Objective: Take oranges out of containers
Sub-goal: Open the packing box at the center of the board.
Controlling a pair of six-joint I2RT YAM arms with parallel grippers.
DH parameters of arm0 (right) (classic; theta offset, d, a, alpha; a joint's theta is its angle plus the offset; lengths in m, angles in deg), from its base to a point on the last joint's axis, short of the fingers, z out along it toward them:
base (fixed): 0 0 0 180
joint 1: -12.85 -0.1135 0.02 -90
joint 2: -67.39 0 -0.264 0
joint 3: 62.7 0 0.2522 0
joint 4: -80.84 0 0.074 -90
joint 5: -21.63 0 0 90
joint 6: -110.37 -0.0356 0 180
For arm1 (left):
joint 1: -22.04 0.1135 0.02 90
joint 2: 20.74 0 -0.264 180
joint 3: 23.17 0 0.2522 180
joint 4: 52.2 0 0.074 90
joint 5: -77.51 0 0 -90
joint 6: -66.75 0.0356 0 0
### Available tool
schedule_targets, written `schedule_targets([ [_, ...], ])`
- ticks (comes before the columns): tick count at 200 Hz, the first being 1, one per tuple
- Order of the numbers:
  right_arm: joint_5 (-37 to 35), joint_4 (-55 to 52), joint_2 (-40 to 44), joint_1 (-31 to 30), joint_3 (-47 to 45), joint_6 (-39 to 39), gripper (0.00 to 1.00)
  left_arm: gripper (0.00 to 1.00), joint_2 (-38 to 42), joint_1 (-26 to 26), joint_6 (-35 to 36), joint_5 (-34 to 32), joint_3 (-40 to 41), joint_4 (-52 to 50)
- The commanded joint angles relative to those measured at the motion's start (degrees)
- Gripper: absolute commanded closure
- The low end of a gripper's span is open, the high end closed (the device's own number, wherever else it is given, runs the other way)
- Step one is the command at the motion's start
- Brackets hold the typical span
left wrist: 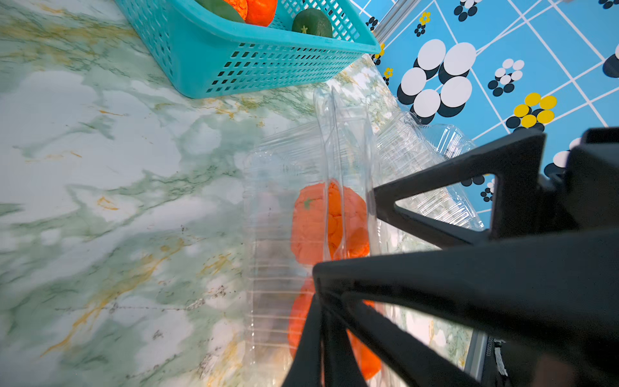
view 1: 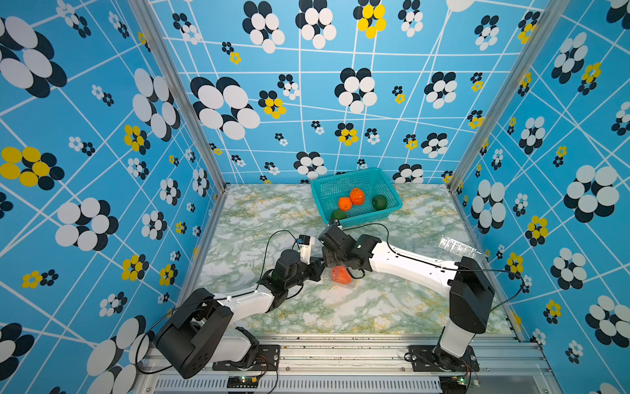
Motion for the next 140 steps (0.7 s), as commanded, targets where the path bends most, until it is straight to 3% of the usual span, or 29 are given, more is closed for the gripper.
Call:
schedule_targets([
  [1,-0.76,-2.04,-1.89,-0.39,0.98,-0.83,0.4,1.0,1.78,-0.79,1.61,1.09,0.05,3.99],
  [25,0.42,-1.14,-2.31,-0.44,0.73,-1.46,0.5,1.0,1.54,-1.0,1.97,0.61,-0.28,2.88],
  [140,2.79,4.12,0.49,-0.44,-4.58,-2.74,0.45,1.0,0.9,-0.88,1.44,-0.67,-1.0,0.67],
])
